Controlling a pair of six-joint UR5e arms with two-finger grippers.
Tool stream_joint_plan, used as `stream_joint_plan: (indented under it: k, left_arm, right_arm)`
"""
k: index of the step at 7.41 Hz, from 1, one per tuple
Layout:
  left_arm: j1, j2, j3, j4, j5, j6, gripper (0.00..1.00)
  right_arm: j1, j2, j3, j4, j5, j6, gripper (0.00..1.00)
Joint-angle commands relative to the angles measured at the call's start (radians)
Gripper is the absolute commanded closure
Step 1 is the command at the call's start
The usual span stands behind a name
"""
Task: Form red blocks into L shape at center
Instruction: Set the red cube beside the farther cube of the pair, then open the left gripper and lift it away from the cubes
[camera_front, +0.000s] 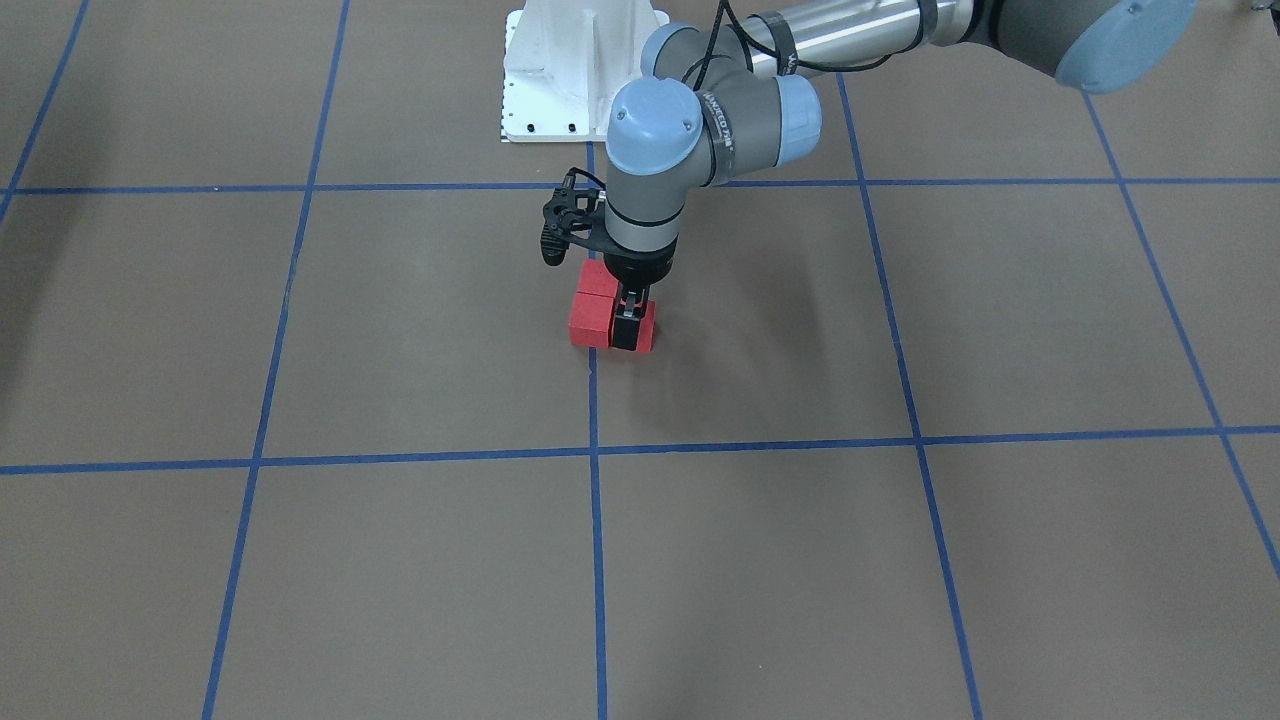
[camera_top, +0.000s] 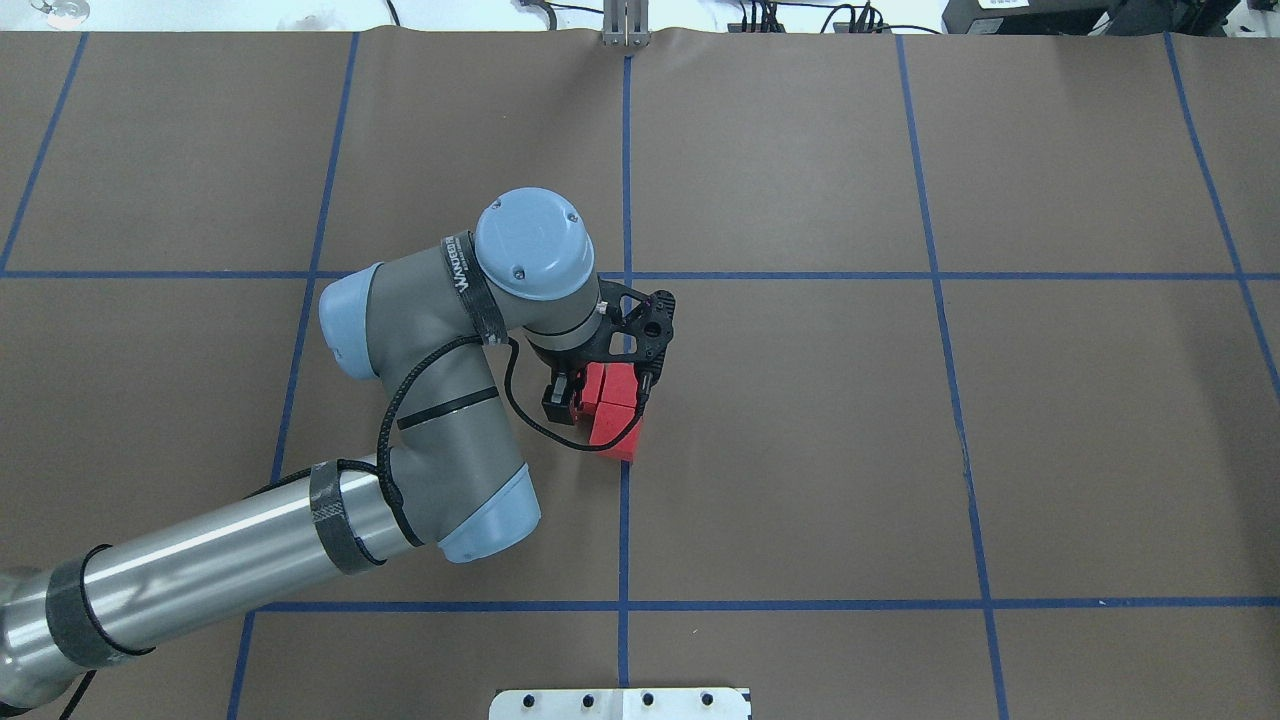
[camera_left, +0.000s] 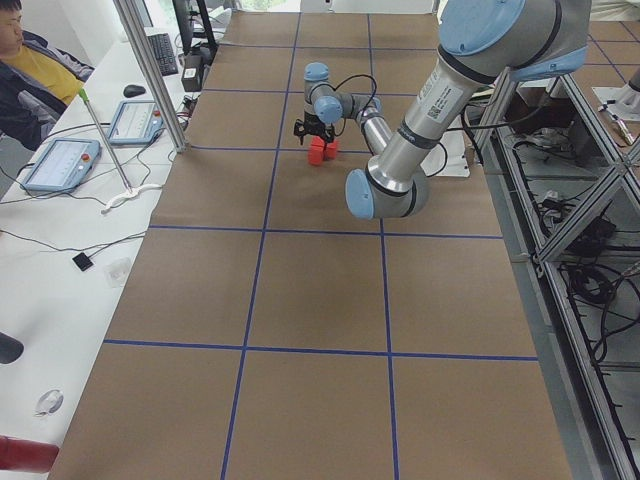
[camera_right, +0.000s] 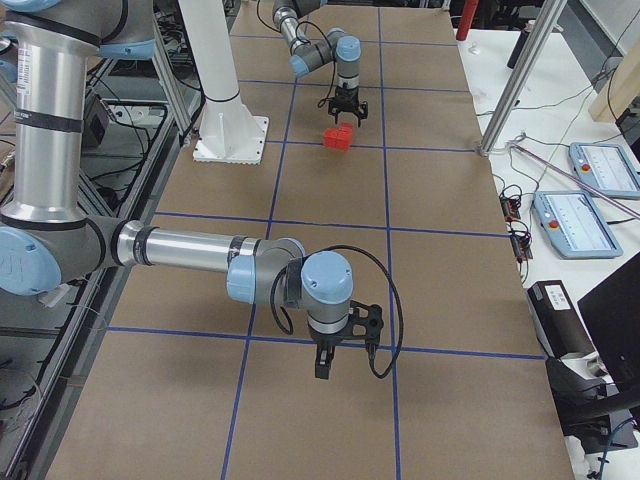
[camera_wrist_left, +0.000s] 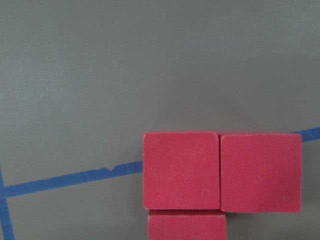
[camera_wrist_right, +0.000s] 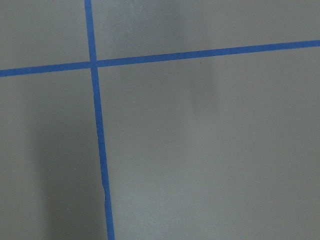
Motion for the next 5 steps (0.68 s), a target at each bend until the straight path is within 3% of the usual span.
stream_joint_plan:
  k: [1, 3, 5]
  left_arm:
    - [-0.062, 0.052, -0.082, 0.006, -0.006, -0.006, 0.01]
    - [-0.209, 0.170, -0.093, 0.005, -0.029, -0.005, 0.00]
    - [-0.381, 0.288, -0.093, 0.005, -0.124, 0.001, 0.00]
  right_arm:
    - [-0.001, 0.000, 0.000, 0.000, 0.000, 0.000, 0.01]
    - [0.001, 0.000, -0.006, 0.000, 0.000, -0.005, 0.01]
    - [-0.001, -0.001, -0.013, -0.002, 0.002, -0.006, 0.01]
